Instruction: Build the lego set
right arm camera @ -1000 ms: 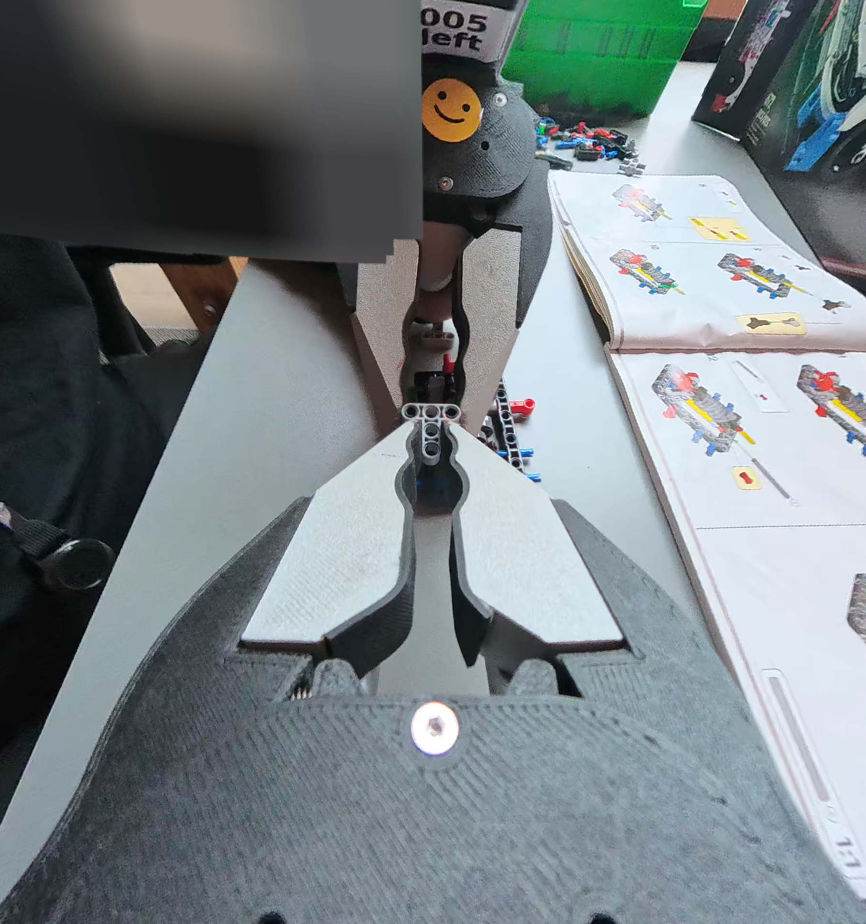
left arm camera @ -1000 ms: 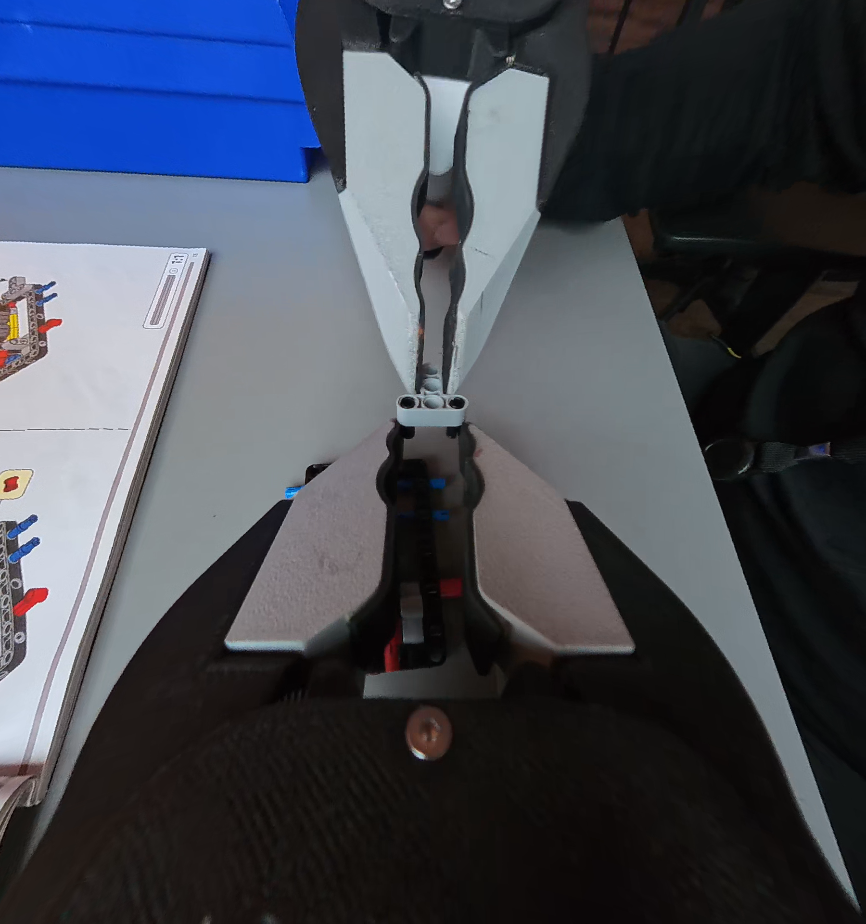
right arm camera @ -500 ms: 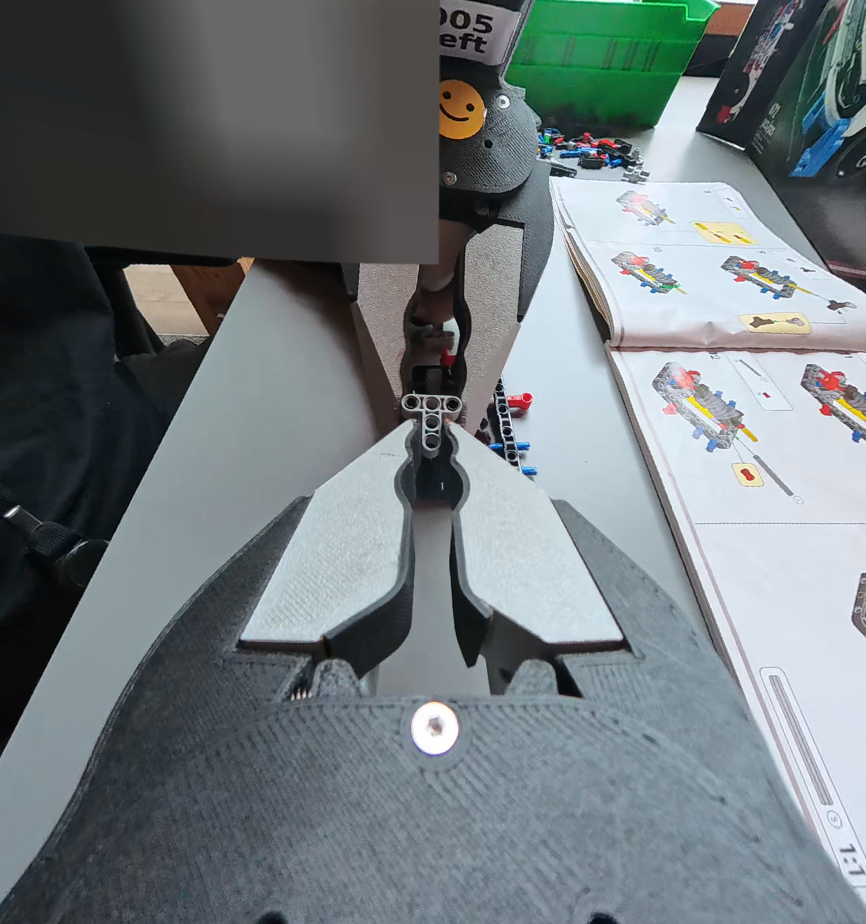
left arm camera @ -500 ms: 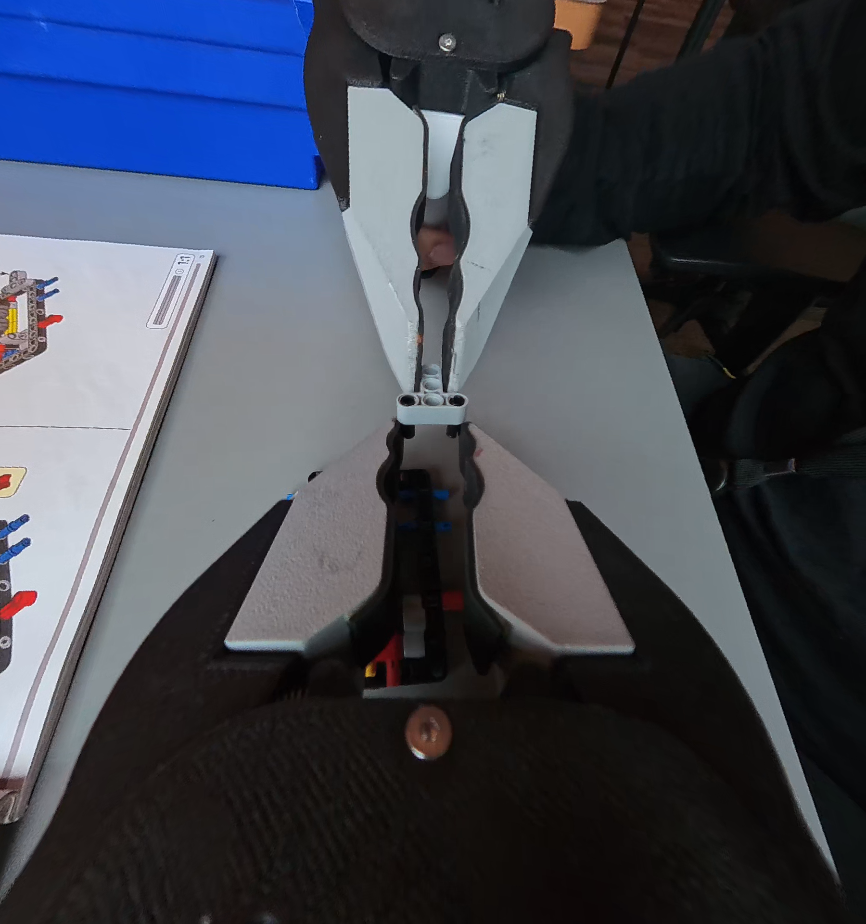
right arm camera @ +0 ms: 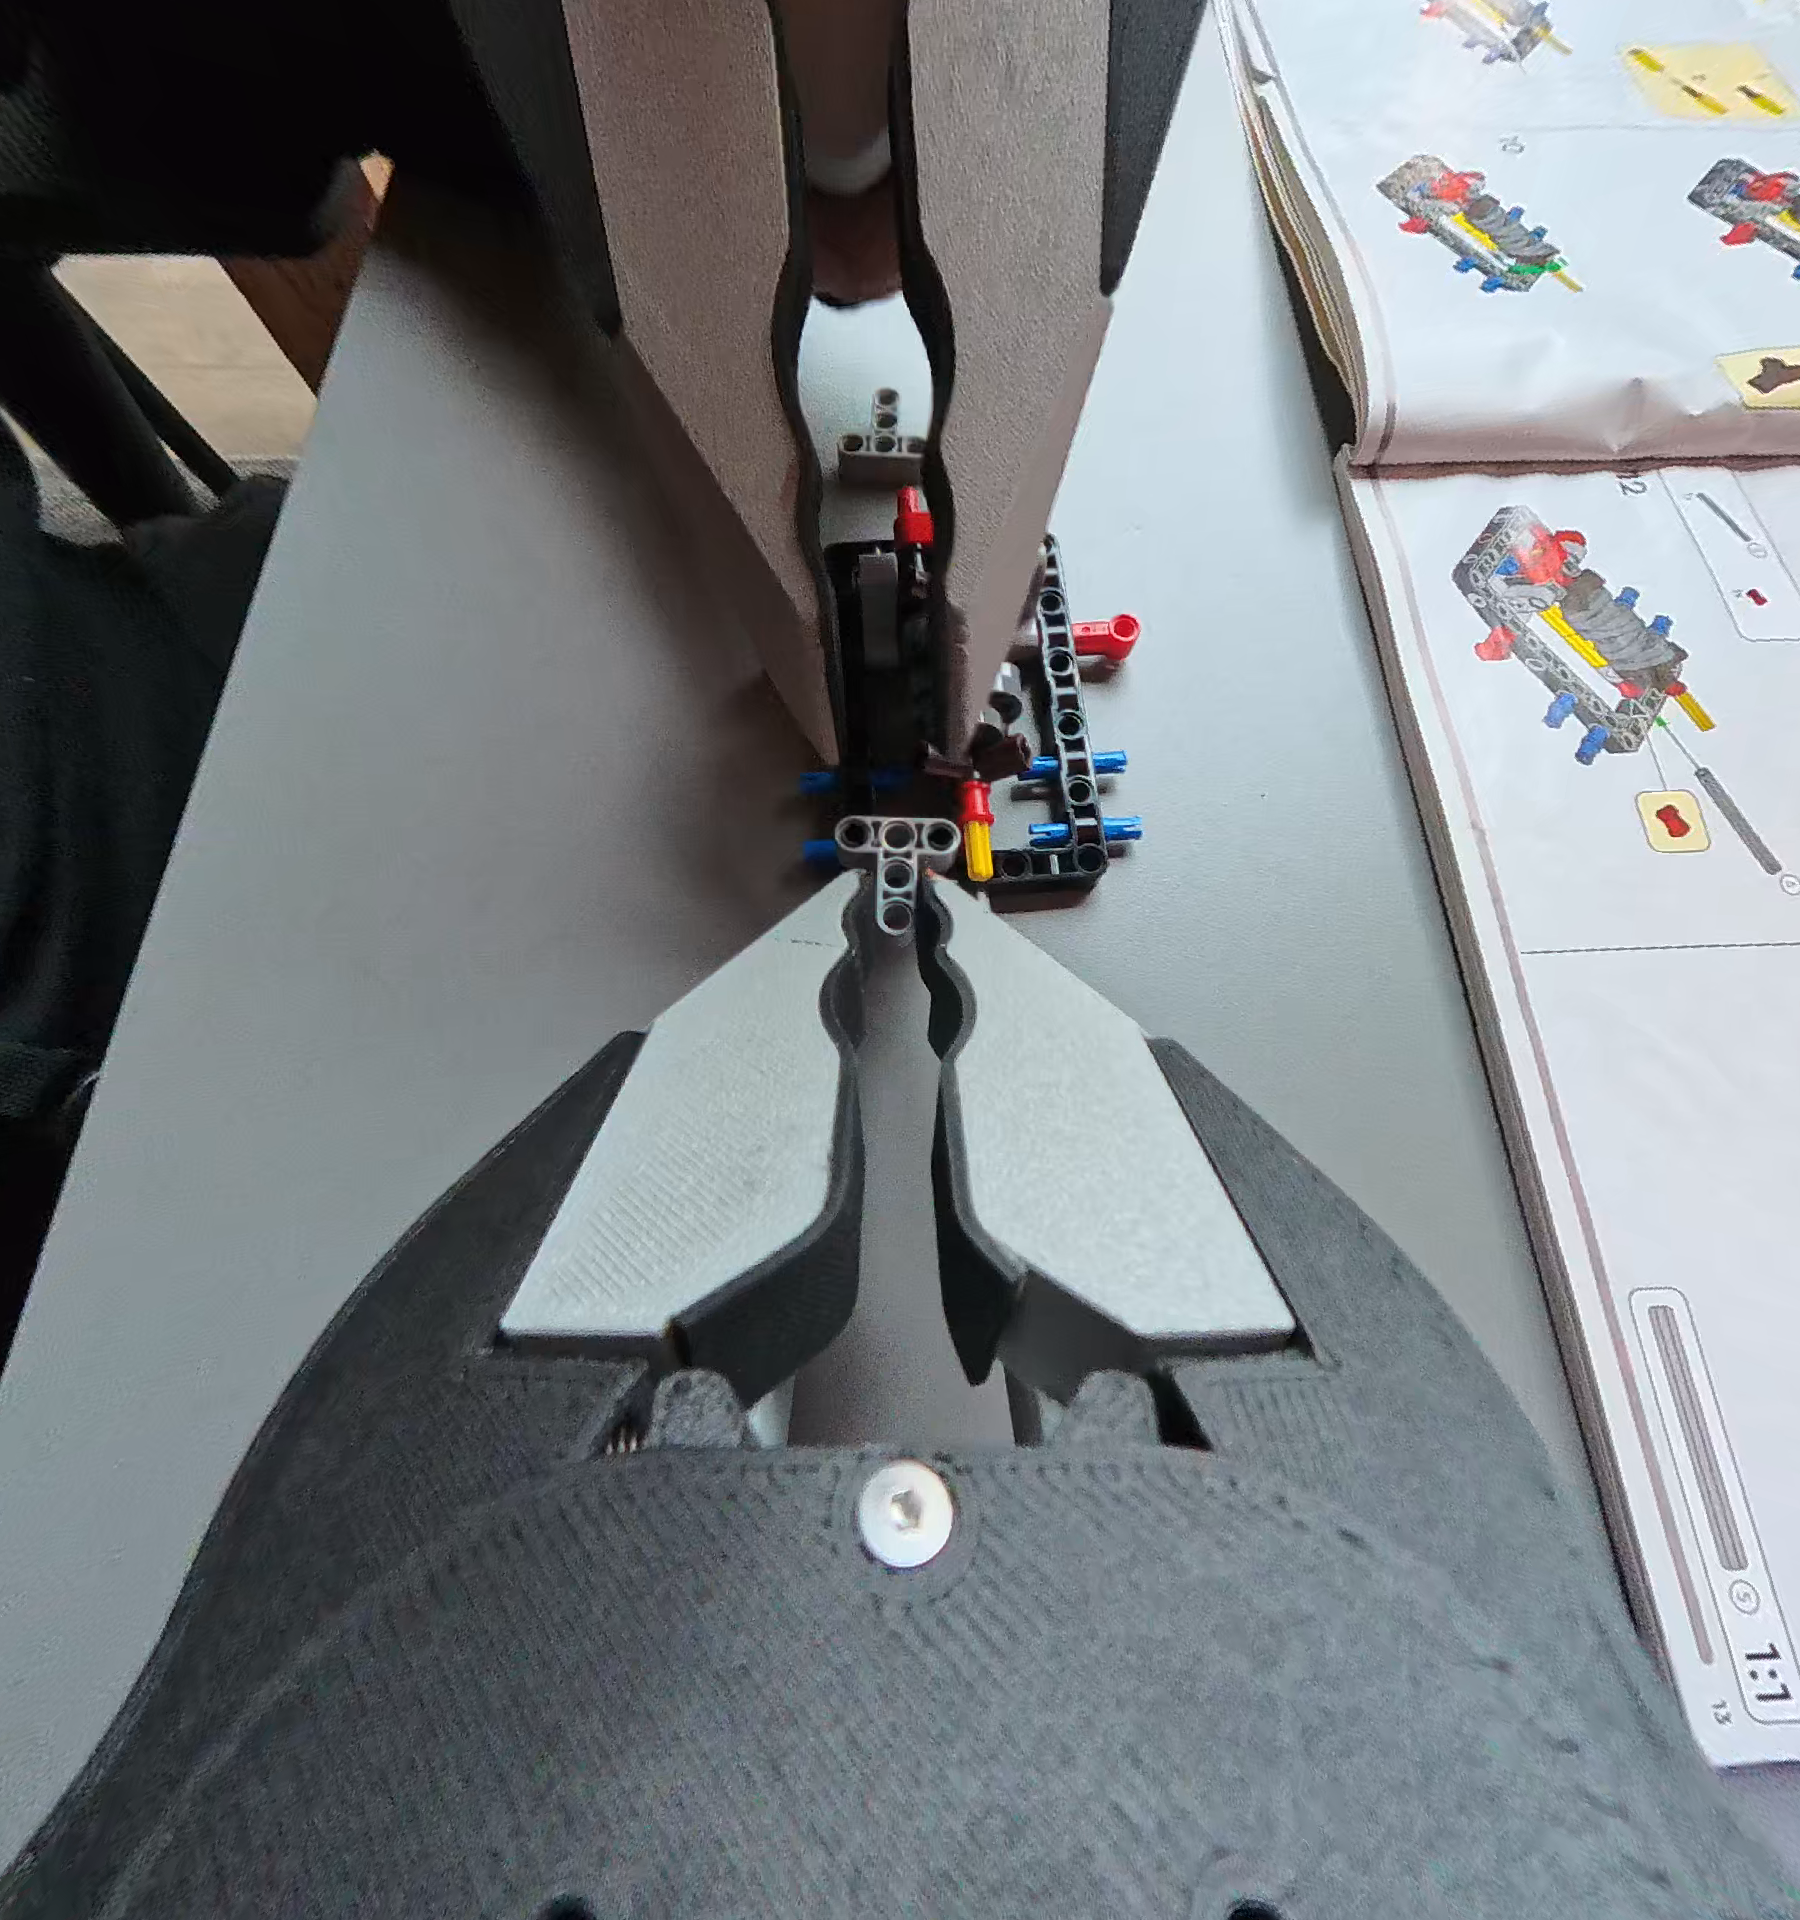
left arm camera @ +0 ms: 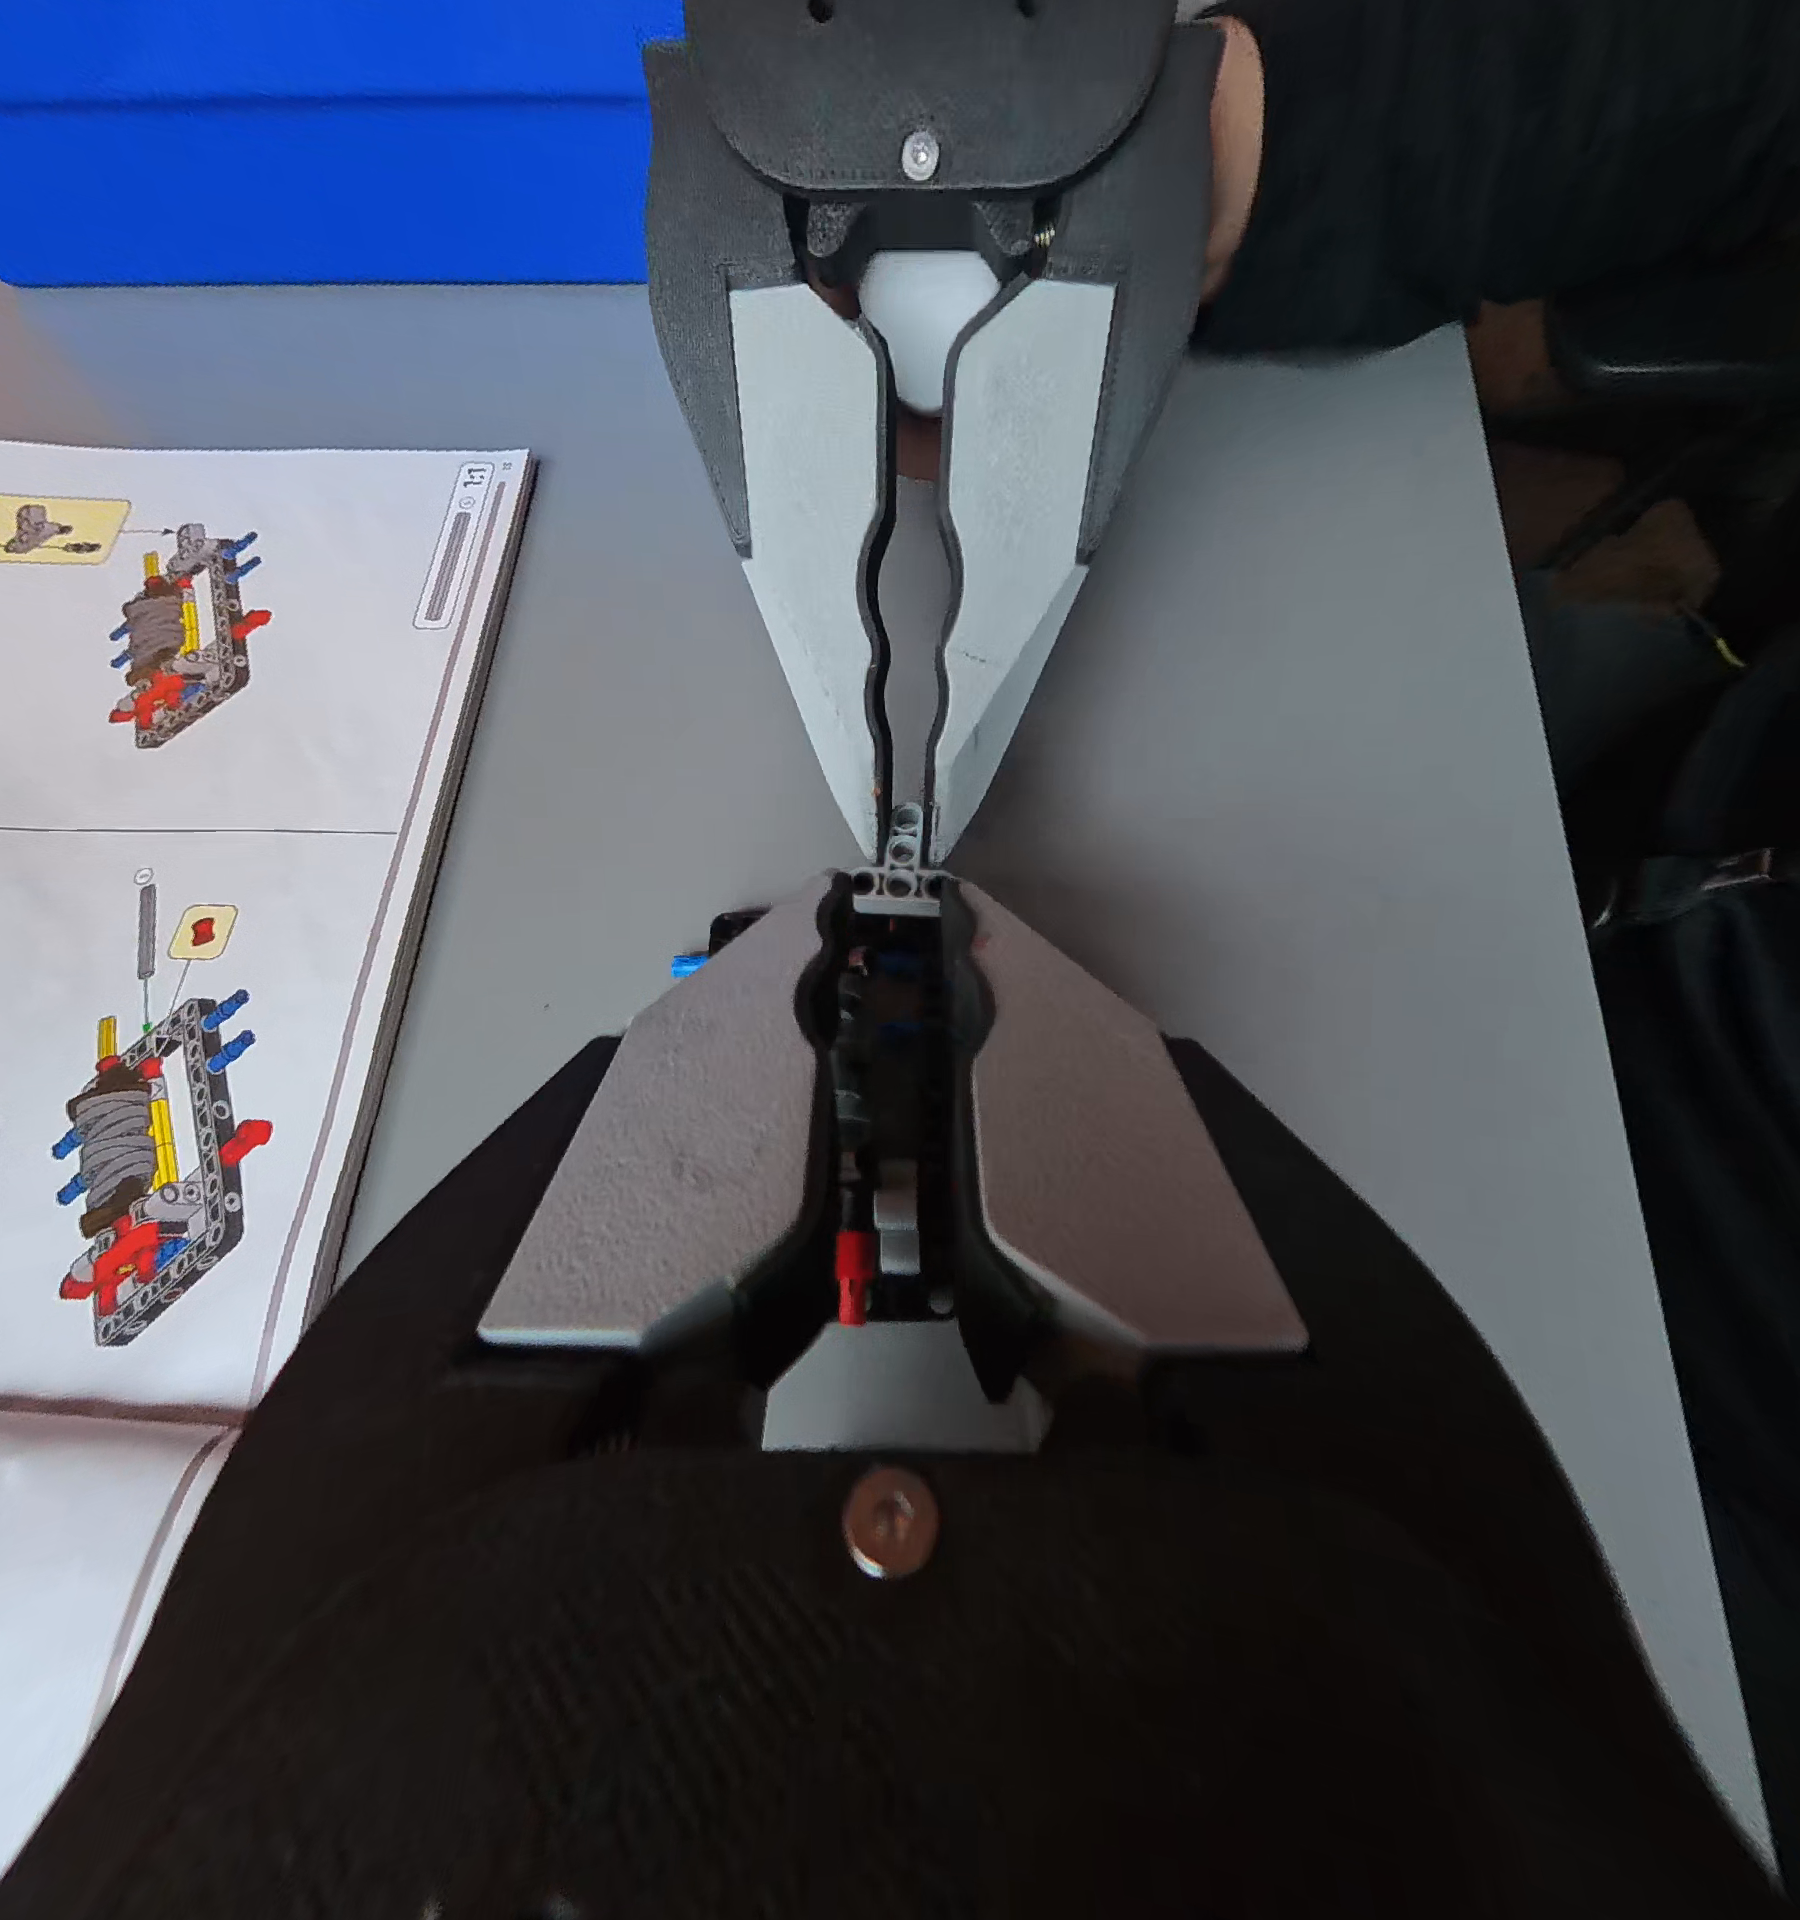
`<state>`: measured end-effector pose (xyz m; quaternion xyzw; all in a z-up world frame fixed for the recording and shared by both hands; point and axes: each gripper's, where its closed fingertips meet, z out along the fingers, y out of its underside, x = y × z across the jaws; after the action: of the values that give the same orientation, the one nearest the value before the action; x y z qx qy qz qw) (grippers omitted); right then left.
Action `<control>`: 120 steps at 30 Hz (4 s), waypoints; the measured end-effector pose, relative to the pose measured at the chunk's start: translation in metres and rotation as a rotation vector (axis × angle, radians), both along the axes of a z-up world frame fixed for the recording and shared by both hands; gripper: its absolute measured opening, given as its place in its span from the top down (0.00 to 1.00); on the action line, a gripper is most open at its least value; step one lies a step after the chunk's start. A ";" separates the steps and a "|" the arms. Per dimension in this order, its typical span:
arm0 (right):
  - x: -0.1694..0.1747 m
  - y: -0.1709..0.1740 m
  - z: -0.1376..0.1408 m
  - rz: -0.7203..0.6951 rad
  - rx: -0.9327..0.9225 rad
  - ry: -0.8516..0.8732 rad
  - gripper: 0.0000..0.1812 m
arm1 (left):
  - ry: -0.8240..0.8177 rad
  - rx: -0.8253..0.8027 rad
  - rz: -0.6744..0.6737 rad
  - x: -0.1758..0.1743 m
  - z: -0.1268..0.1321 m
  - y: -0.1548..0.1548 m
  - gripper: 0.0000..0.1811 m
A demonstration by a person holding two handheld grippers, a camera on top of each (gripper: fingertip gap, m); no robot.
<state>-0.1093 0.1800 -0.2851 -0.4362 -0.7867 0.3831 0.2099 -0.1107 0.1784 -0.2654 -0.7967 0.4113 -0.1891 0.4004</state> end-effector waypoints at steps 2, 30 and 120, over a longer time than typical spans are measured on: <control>-0.001 0.001 -0.004 -0.007 0.029 -0.006 0.98 | 0.003 -0.015 -0.003 -0.001 0.001 -0.002 0.96; -0.002 0.001 -0.010 0.049 0.071 -0.102 0.98 | 0.106 -0.137 0.026 0.006 -0.019 0.004 1.00; 0.011 0.003 0.014 0.126 0.001 -0.098 0.98 | 0.339 -0.138 0.051 -0.069 -0.033 -0.018 0.87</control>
<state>-0.0983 0.1827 -0.2709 -0.4040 -0.8222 0.3732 0.1468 -0.1794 0.1608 -0.2987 -0.8530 0.4385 -0.0695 0.2744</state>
